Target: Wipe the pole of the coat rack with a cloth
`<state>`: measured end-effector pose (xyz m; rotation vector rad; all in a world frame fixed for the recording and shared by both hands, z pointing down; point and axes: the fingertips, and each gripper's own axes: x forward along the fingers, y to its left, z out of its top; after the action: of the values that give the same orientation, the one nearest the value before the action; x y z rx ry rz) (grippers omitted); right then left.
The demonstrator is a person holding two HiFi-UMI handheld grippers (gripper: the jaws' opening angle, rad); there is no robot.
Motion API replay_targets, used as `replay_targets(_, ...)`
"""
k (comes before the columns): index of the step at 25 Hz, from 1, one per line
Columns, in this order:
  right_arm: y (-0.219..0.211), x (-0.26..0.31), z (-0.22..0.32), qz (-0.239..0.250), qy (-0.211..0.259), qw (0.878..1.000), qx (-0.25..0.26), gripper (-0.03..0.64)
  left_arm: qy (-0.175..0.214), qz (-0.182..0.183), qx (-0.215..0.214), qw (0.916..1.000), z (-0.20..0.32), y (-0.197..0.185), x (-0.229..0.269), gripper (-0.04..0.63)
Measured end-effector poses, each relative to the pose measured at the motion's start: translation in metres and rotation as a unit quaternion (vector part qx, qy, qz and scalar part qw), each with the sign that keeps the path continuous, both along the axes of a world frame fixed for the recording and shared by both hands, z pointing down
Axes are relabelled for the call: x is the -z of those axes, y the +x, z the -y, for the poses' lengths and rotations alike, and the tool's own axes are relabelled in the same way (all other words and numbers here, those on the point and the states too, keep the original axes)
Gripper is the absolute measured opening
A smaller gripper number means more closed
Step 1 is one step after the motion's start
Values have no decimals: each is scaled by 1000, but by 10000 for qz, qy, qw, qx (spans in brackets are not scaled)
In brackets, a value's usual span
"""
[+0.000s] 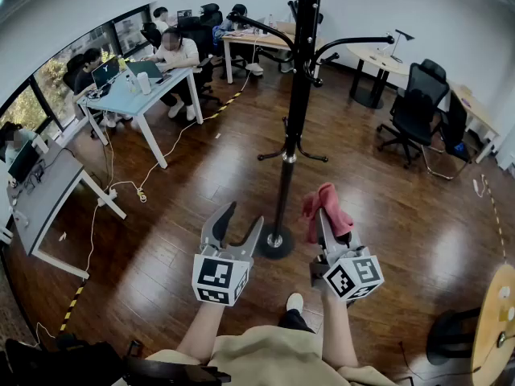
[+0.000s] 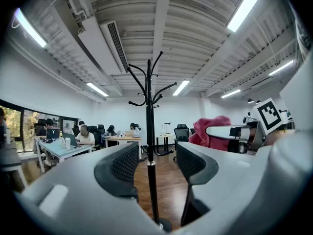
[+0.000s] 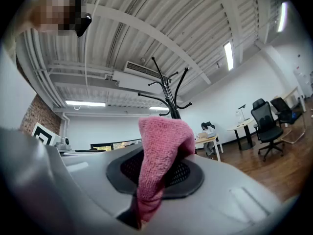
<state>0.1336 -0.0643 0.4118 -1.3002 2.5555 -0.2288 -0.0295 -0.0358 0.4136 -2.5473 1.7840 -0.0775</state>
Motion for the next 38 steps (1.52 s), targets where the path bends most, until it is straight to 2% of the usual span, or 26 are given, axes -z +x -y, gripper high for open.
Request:
replay_targets(5, 28, 23, 56, -191, 303, 9988, 335, 58, 220, -112, 283, 9993, 45, 26, 16, 224)
replay_targets(9, 40, 19, 89, -206, 252, 9973, 658, 58, 199, -156, 479, 9985, 76, 42, 14, 224)
replay_targets(15, 46, 3, 119, -544, 326, 9924, 1056, 57, 156, -233, 579, 9979, 107, 52, 7, 224)
replay_targets(20, 37, 18, 149, -578, 538, 9909, 1094, 55, 94, -277, 429, 9987, 135, 42, 2, 222)
replay_targets(23, 28, 42, 176, -582, 771, 9904, 991, 54, 111, -286, 213, 9993, 153, 37, 8, 223)
replay_targets(27, 5, 74, 219, -823, 1026, 9853, 1091, 54, 143, -243, -71, 9996, 174, 30, 18, 222)
replay_targets(30, 0, 109, 243, -739, 1274, 9822, 1168, 52, 144, -251, -209, 9994, 184, 26, 21, 222)
replay_targets(35, -12, 164, 262, -887, 1787, 9715, 1281, 51, 105, -115, -368, 9992, 192, 19, 18, 222)
replay_targets(38, -5, 191, 266, -703, 2073, 9700, 1061, 51, 126, -63, -379, 9992, 195, 10, 22, 222)
